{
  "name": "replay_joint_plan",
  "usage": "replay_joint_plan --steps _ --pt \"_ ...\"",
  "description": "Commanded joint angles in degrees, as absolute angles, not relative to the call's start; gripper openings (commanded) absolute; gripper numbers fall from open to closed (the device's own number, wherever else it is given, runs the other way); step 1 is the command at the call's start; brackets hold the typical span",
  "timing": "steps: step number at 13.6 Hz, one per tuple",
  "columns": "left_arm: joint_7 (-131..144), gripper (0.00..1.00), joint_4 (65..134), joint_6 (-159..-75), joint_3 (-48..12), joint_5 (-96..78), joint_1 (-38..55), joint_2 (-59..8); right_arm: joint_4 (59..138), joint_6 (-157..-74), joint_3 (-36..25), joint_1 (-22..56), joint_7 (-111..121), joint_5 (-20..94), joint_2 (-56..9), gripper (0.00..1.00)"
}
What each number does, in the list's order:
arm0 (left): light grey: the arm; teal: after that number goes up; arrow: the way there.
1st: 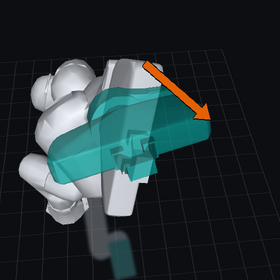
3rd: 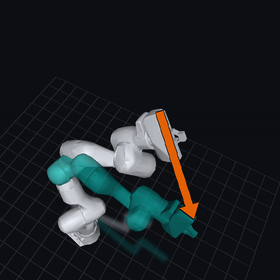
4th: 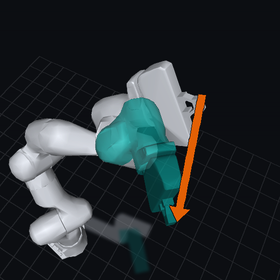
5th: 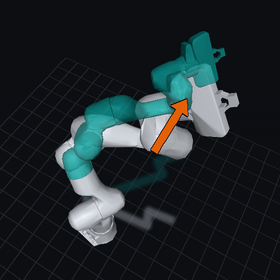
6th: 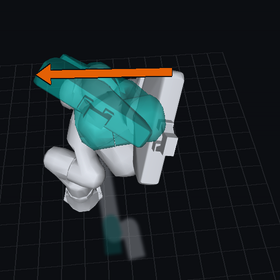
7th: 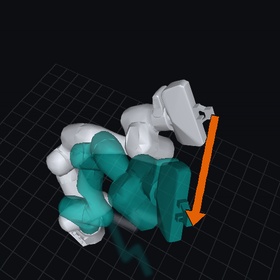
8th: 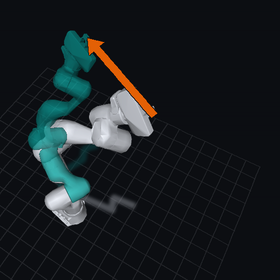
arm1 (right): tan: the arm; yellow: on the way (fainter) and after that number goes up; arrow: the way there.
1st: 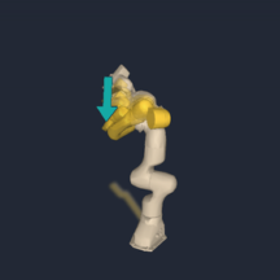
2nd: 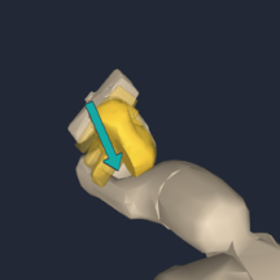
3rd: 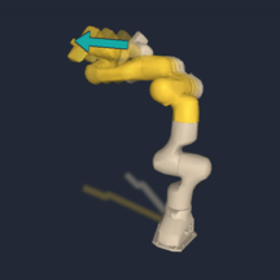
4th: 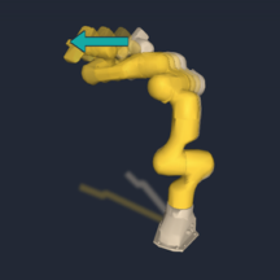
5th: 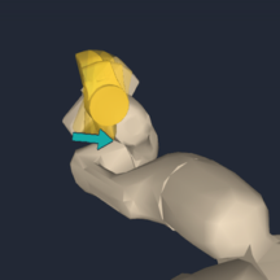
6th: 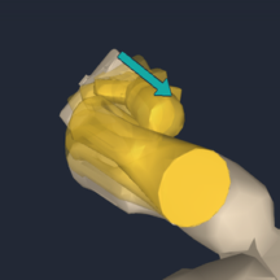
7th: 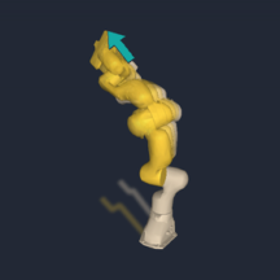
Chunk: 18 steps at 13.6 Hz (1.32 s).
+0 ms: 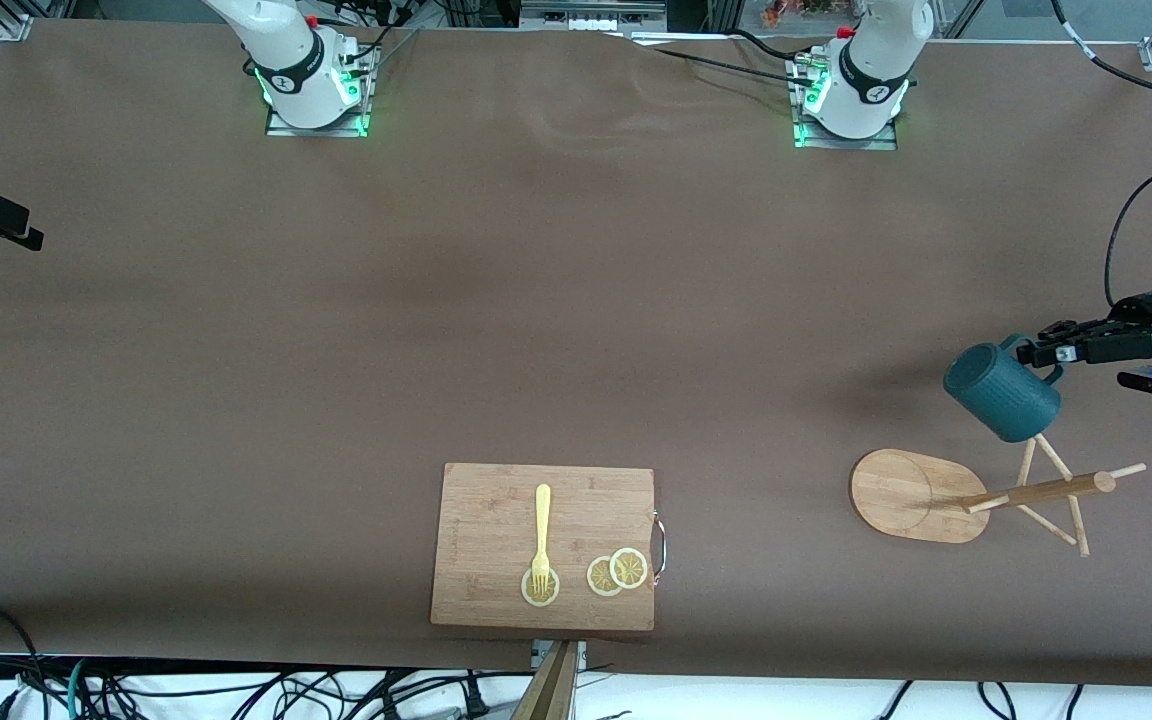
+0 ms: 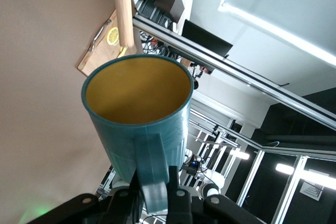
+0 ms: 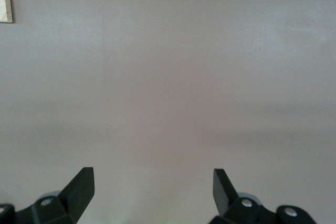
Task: Pass cup and hang on rack
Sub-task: 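Lower the mug handle onto a wooden rack peg with the left gripper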
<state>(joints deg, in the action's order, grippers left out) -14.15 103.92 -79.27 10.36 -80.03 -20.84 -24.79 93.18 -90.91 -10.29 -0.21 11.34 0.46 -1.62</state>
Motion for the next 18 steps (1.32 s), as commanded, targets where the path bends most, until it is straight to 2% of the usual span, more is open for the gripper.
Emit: replay_joint_plan --steps 1,7,10,18 --pt "-18.5 0.0 102.4 -76.7 9.8 -83.4 -22.1 -27.6 92.3 -89.9 -10.1 -0.4 11.6 -0.1 -1.8 1.0" --pt "-22.2 0.0 102.1 -76.6 9.8 -87.1 -22.9 -31.1 92.3 -90.3 -10.2 -0.4 11.2 -0.1 -1.8 1.0" --pt "-22.4 0.0 98.4 -76.2 9.8 -87.8 -23.0 -33.7 92.3 -90.4 -10.2 -0.4 11.2 -0.1 -2.1 1.0" --pt "-25.7 0.0 95.8 -73.0 9.8 -89.8 -24.7 -38.5 92.2 -90.9 -10.1 -0.4 11.2 -0.1 -2.3 1.0"
